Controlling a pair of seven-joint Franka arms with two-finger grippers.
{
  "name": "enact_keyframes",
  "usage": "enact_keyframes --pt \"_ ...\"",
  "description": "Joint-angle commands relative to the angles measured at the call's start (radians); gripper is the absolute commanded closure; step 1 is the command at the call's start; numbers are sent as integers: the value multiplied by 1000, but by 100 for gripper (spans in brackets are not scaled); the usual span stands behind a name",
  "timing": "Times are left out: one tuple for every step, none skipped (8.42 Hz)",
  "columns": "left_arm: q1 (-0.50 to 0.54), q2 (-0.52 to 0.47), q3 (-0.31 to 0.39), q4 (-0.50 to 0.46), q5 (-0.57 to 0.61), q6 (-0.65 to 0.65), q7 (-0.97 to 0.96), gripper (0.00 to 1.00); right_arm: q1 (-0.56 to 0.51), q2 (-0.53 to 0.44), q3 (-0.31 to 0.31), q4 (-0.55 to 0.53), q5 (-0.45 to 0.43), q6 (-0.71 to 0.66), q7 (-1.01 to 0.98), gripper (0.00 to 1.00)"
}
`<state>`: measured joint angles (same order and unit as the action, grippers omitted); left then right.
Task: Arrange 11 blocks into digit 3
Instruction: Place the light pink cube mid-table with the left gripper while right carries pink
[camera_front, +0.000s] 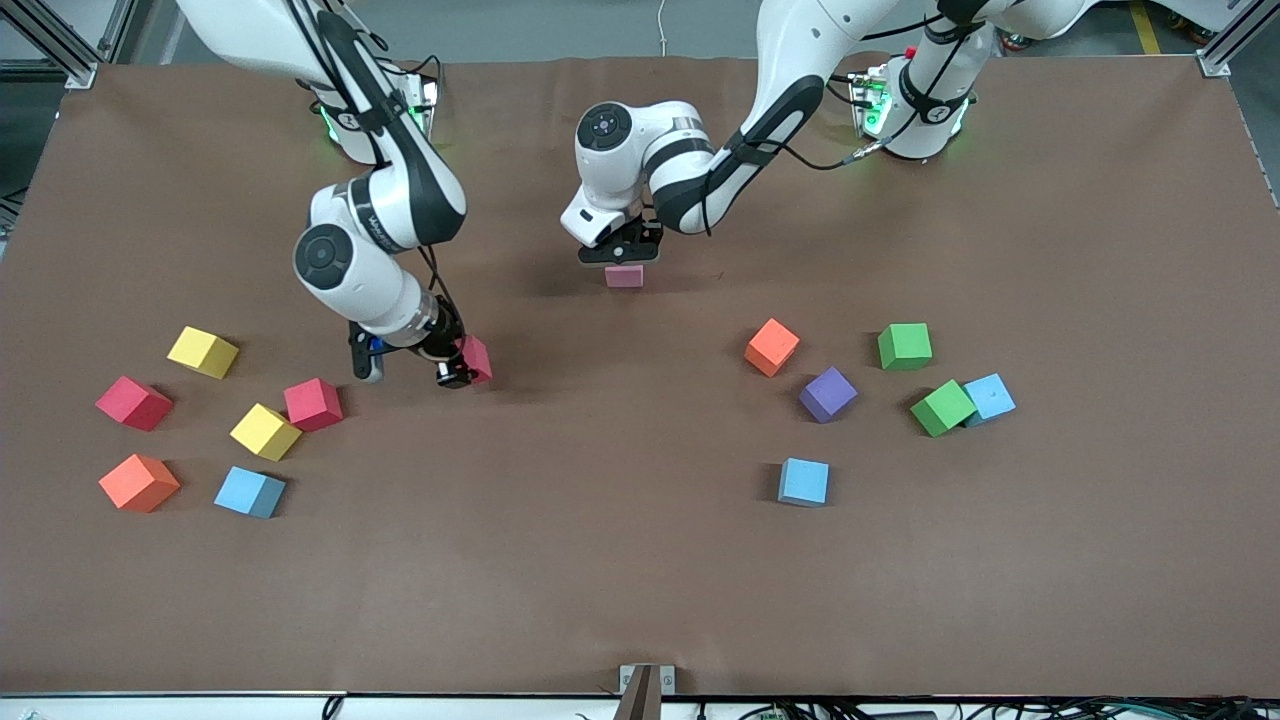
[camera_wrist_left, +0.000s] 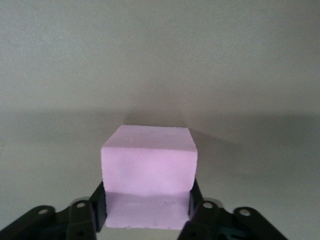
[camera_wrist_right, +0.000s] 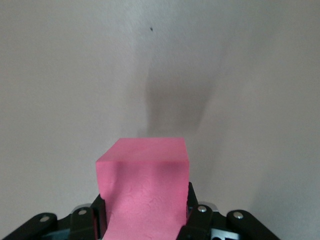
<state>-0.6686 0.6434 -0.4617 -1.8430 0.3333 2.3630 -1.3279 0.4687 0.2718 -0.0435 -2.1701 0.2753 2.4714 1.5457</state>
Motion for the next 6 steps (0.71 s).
enact_keyframes --pt "-5 -16 3 -22 20 19 -28 0 22 -19 -6 -22 10 -3 62 95" --pt "6 -51 3 -18 18 13 -28 0 37 -17 -6 -22 10 -31 94 94" --pt "15 -111 3 -18 13 10 -28 0 47 -20 -6 -20 10 -67 100 94" --pt "70 -167 5 -18 13 7 -13 0 51 -22 -6 -20 10 -77 126 94" --pt "122 -195 5 -16 18 4 -8 0 68 -20 -6 -22 10 -77 131 94" --pt "191 -223 5 -18 20 -7 30 0 70 -20 -6 -22 10 -86 131 94"
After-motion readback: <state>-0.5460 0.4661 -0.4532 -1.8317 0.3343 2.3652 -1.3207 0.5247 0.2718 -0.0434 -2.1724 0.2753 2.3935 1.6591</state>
